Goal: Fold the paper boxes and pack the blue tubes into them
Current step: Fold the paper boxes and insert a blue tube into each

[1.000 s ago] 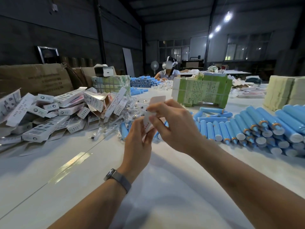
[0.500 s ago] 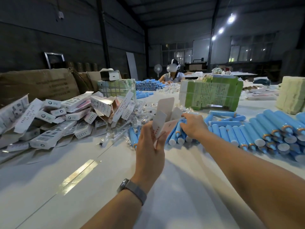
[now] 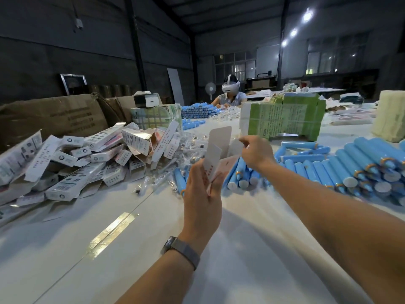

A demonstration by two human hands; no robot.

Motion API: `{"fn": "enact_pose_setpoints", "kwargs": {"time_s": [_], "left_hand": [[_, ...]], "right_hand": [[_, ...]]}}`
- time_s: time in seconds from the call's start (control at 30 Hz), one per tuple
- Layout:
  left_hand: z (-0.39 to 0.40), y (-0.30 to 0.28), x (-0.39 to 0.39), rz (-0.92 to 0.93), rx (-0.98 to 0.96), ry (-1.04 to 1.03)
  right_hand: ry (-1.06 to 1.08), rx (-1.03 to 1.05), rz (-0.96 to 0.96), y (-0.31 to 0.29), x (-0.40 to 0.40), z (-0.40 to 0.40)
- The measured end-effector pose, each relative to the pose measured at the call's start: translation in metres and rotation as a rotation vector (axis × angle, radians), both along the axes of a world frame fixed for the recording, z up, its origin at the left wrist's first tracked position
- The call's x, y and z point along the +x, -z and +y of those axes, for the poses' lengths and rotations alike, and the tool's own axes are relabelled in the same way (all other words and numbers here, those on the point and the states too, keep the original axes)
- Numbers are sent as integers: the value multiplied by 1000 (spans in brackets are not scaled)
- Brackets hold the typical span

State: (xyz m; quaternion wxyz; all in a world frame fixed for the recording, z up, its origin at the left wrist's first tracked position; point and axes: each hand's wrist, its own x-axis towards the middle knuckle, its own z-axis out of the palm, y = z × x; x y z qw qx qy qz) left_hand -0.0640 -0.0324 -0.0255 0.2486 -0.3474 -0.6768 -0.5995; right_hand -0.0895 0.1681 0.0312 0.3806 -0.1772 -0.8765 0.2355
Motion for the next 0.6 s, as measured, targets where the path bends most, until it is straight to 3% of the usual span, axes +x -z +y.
{"fn": "enact_pose_setpoints", "kwargs": {"time_s": [0.1,0.2,0.4,0.6], "left_hand": [[-1,-1,-1,-8,22,-31],[-1,-1,-1,-17,29,-39],[0,-1,0,-7,6,-7],[0,0,5,18,-4,5]], "right_hand": [[-213,-290,332,-33,37,-24],[-422,-439,477,-65,89,-49],[-698,-324,475,-92,150,-77],[-375,213,167,-72,136,-83]]}}
